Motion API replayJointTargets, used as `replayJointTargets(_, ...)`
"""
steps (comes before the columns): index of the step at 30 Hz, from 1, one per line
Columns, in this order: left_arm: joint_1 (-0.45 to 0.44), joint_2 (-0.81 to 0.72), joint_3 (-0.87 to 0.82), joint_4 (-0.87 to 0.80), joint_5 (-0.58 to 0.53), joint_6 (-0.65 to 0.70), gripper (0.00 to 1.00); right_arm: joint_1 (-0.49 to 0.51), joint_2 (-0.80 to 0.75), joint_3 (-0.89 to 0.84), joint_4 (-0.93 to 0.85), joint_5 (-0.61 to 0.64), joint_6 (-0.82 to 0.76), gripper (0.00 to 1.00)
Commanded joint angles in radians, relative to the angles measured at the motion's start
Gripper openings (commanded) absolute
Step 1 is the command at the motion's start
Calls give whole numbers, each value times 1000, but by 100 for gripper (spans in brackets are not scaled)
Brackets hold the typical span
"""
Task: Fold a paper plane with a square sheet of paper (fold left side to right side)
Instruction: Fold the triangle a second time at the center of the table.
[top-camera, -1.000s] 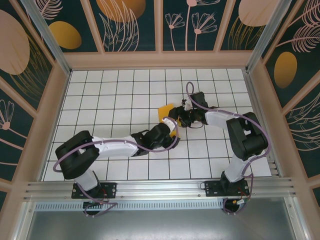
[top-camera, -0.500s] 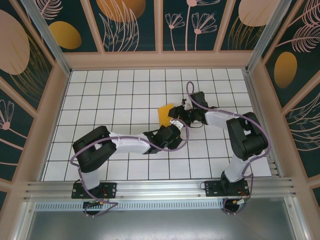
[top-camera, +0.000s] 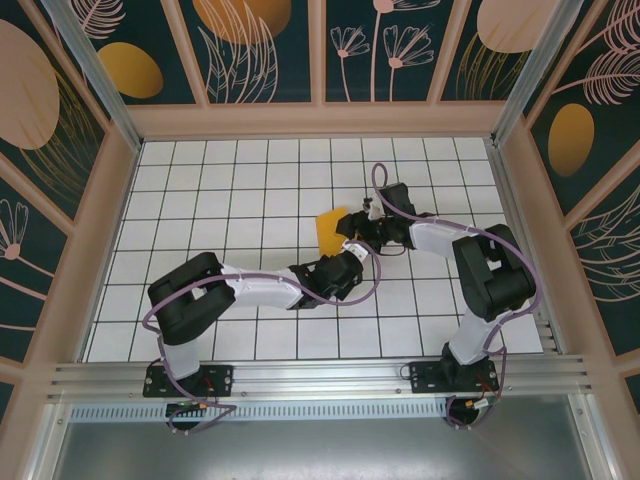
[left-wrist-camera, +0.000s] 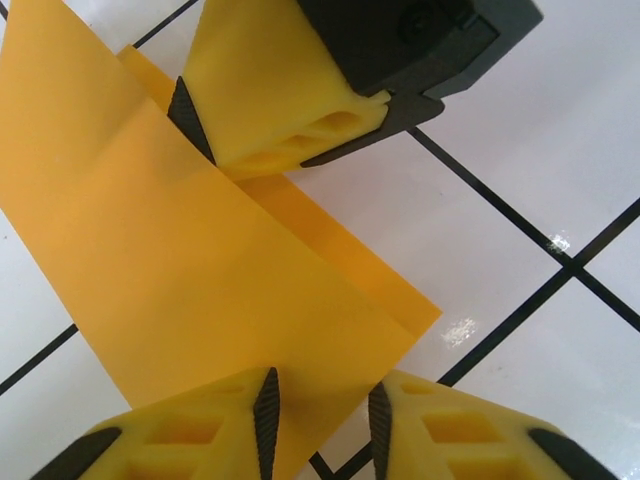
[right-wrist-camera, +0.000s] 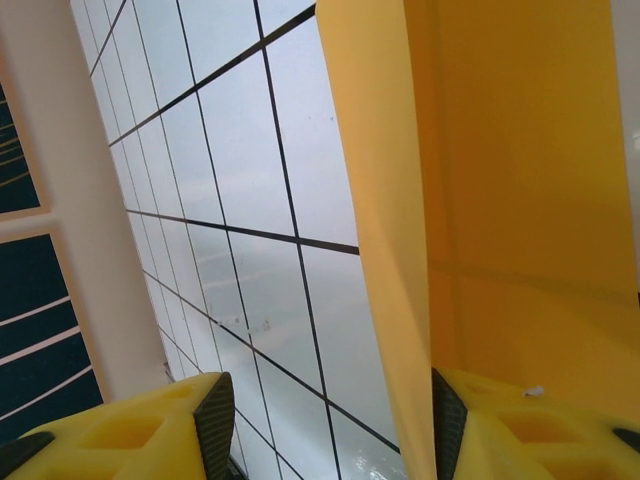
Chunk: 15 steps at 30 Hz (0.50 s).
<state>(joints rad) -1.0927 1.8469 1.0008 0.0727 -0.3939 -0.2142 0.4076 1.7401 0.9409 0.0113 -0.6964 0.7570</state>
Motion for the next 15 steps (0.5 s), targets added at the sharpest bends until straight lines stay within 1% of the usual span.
replayJointTargets(1, -5, 3, 14, -7, -12, 3, 27, 5, 16, 35, -26, 22, -29, 56)
replayJointTargets(5, -6, 1, 17, -13, -18, -1, 14, 5, 19, 40, -33, 29, -36, 56)
replayJointTargets(8, -5, -5, 13, -12, -23, -7, 6, 4, 11, 44, -39, 36, -44, 56)
replayJointTargets(11, -5, -16, 9, -7, -22, -11, 1, -2, -5, 51, -54, 54, -54, 57)
replayJointTargets(15, -2, -29, 6, -4, -13, -19, 0, -12, -25, 58, -70, 56, -67, 59)
